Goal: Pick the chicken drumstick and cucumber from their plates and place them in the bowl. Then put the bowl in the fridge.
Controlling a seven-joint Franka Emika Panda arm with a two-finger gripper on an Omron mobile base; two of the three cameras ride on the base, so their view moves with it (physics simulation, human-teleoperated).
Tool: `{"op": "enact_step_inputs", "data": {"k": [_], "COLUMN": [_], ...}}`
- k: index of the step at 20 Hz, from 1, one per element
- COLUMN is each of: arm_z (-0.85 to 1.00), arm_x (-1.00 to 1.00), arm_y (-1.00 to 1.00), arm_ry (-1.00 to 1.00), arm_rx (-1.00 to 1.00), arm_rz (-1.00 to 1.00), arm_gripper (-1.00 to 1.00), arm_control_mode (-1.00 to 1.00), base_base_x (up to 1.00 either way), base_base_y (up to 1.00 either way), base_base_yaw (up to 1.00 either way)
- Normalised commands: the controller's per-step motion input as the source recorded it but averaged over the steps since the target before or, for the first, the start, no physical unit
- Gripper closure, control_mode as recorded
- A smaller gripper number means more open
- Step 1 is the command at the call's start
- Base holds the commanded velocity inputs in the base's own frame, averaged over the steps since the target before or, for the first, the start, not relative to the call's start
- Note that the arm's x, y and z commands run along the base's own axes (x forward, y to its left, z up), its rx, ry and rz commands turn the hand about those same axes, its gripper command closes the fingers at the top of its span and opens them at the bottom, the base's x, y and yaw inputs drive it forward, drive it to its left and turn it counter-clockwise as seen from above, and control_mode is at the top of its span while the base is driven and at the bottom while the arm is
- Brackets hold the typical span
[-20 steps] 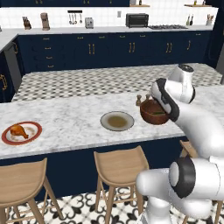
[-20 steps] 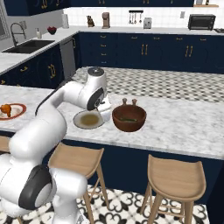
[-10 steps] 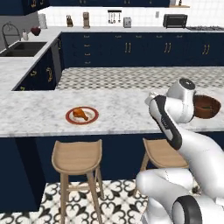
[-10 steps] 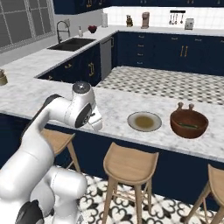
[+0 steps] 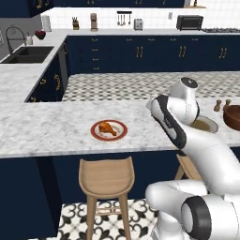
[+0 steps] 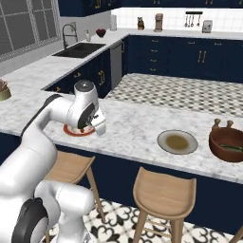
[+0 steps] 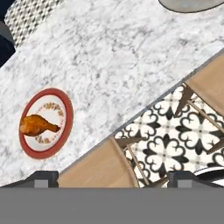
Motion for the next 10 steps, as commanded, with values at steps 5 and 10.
{"op": "enact_step_inputs", "data": {"k": [5, 10], "arm_z": [-0.44, -0.56], "arm_x": [0.97, 1.00], "arm_y": [0.77, 0.89], "arm_ry": [0.00, 0.00], "arm_rx": [-0.01, -0.03], "arm_rz": [0.39, 0.28], "arm_gripper": [-1.00, -1.00], "arm_control_mode": [-1.00, -1.00], "base_base_x": [0.00, 0.00], "base_base_y": [0.00, 0.00], "base_base_yaw": [0.00, 0.00]}}
